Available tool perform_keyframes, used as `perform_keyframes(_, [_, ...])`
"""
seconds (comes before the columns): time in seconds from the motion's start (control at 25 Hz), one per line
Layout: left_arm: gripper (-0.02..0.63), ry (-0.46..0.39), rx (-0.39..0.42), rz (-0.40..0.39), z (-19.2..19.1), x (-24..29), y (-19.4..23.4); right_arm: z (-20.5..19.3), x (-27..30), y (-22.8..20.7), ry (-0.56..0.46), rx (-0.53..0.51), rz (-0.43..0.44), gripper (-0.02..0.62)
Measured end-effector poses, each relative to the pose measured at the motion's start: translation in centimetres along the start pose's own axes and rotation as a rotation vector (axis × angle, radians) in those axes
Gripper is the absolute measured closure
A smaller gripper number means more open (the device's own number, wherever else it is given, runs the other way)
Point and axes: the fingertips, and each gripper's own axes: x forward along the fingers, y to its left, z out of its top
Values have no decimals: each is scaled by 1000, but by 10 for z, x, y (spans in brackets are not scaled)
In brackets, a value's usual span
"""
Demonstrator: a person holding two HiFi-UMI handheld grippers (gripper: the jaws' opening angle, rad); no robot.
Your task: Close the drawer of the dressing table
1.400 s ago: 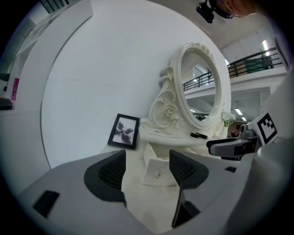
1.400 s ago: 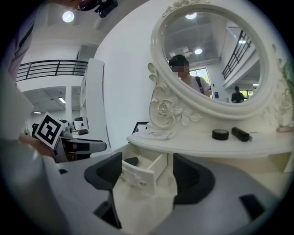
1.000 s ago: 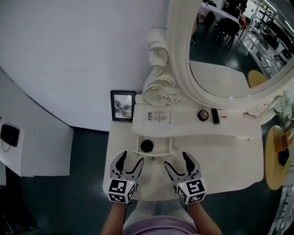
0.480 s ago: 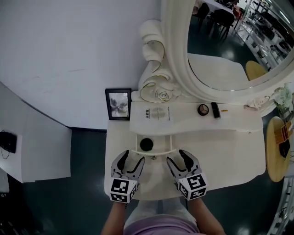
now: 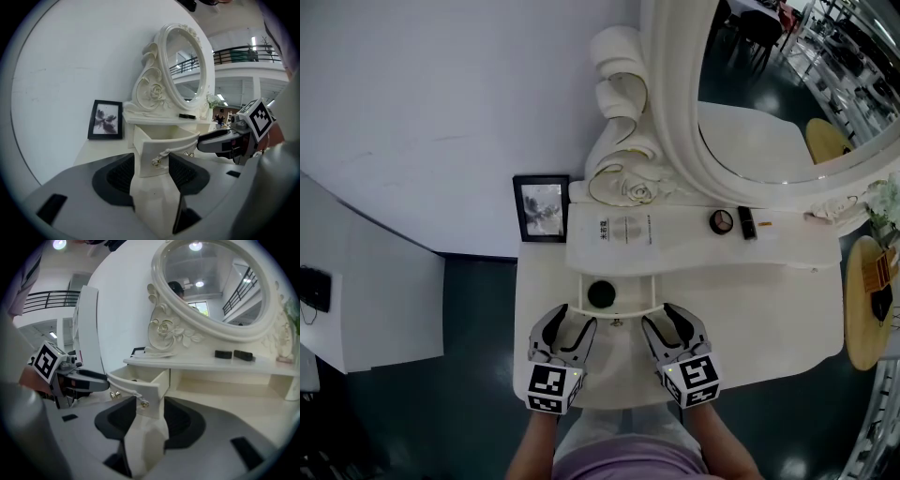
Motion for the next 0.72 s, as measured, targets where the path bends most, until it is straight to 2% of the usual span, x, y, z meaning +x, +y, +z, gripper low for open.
perform_keyframes(0.72, [410,10,28,-35,-2,5,-5,-3,7,-2,50,-61,-27,443])
